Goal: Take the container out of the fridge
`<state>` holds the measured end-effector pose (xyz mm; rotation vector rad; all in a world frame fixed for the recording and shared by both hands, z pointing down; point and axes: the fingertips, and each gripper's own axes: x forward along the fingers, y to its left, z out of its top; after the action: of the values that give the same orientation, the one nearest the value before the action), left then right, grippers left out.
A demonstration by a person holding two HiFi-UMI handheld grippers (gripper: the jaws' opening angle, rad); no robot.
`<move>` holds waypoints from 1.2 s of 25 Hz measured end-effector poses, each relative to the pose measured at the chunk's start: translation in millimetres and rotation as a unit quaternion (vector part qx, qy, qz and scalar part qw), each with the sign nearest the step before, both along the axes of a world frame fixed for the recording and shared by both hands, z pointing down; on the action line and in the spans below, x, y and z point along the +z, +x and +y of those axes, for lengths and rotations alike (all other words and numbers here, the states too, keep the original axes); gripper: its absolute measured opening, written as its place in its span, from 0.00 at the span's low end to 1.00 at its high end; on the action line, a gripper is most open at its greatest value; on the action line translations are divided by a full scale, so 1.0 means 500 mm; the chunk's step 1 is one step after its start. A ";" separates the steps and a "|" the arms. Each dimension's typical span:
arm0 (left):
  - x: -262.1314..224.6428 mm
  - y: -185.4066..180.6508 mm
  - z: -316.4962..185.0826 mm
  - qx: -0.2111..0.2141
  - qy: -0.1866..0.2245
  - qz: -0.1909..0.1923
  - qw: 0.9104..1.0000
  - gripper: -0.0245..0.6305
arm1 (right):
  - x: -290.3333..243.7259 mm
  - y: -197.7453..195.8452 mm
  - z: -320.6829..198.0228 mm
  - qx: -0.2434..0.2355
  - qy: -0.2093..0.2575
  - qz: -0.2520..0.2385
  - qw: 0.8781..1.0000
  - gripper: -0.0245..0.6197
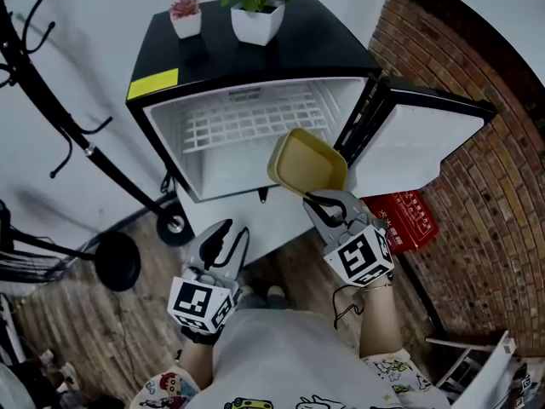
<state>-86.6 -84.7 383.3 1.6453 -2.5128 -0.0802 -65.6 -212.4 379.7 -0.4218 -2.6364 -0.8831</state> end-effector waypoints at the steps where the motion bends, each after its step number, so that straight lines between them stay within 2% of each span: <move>1: 0.005 0.002 -0.005 0.005 0.001 0.002 1.000 0.22 | 0.006 0.006 -0.003 0.008 -0.012 0.000 1.000 0.07; 6: 0.013 0.004 -0.028 0.023 -0.004 0.014 1.000 0.20 | 0.037 0.026 -0.001 0.026 -0.081 0.000 0.996 0.07; 11: 0.028 0.001 -0.050 0.041 0.000 0.021 0.999 0.15 | 0.055 0.048 -0.012 0.052 -0.127 -0.008 0.991 0.07; 19: 0.037 -0.013 -0.079 0.054 -0.003 0.031 0.998 0.10 | 0.075 0.076 -0.030 0.096 -0.201 -0.009 0.975 0.07; 30: 0.043 -0.037 -0.088 0.057 -0.002 0.037 0.998 0.06 | 0.102 0.076 -0.032 0.130 -0.243 -0.004 0.961 0.07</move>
<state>-104.9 -128.9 404.7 1.7463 -2.3603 -0.1224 -27.9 -228.4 430.5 -0.1744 -2.8156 -0.1490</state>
